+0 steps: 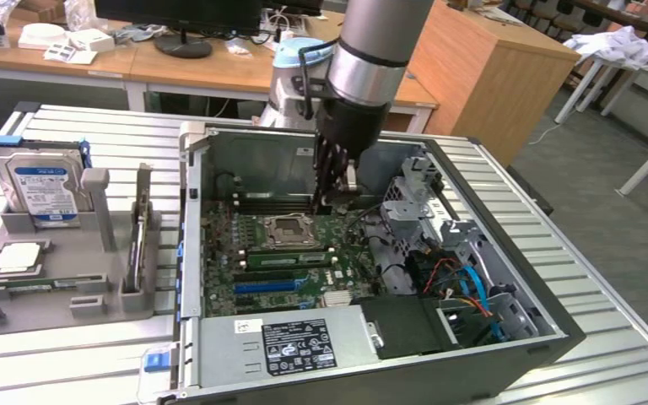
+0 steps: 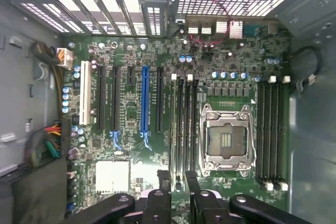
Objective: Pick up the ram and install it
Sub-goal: 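Insert the ram into the slot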
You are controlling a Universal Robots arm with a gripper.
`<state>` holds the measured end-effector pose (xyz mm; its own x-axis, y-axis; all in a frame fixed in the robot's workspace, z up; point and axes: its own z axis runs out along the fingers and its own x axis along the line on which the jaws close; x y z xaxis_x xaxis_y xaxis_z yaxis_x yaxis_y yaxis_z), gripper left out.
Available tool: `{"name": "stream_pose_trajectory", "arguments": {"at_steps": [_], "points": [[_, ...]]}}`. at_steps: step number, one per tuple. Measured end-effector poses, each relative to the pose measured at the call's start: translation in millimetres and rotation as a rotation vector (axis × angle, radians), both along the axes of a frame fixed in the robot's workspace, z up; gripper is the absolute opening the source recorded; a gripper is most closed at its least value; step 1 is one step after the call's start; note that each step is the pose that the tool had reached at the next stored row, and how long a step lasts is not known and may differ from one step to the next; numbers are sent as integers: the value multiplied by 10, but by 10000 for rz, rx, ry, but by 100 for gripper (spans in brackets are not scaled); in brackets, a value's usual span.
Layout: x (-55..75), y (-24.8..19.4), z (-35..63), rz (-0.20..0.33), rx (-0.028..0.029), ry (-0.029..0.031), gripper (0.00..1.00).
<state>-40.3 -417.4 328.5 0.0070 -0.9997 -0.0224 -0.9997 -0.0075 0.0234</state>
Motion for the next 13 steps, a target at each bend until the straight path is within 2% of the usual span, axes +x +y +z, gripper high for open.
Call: {"name": "stream_pose_trajectory", "arguments": {"at_steps": [5,13], "points": [[0,0,123,0,-1,0,25],[0,0,182,1,0,-4,25]]}}
